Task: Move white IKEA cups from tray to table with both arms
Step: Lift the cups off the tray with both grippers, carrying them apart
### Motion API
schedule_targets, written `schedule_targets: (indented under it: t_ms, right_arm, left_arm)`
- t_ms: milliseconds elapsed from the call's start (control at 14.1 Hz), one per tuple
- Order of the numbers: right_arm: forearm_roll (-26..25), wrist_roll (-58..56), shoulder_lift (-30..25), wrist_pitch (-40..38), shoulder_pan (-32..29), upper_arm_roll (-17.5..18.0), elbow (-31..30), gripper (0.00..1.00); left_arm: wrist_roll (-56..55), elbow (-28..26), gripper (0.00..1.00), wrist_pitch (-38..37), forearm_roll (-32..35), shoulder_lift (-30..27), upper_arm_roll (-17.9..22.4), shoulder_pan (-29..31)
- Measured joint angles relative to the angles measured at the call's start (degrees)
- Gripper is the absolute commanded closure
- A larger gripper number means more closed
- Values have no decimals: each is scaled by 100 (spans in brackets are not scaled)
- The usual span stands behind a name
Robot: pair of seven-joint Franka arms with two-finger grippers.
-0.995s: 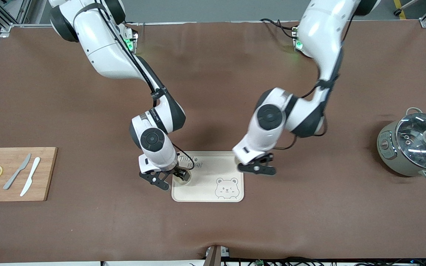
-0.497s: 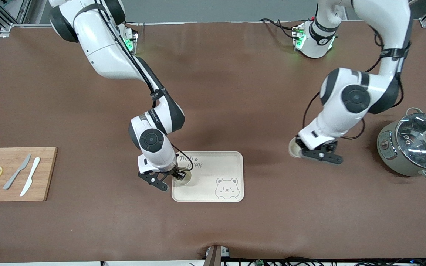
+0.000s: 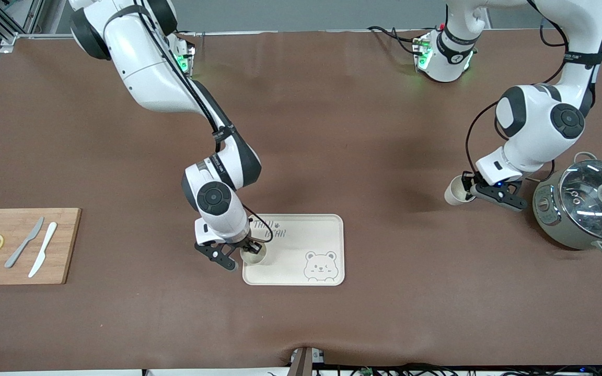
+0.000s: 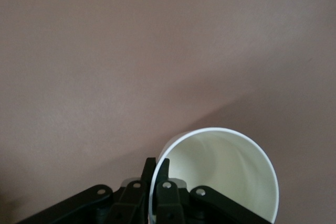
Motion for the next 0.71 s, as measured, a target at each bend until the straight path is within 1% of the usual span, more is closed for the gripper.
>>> schedule_targets:
  t_ms: [213, 497, 710]
  right_arm:
    - [0, 3, 1, 0, 0, 0, 4, 100]
    - [0, 65, 1, 0, 6, 14, 25, 100]
    - [0, 129, -13, -8, 43, 41, 125, 100]
  left_arm:
    - [8, -348, 100, 312, -1, 7, -13, 22]
    - [203, -479, 100, 491, -52, 138, -15, 271]
    - [633, -497, 100, 920, -453, 490, -16, 415]
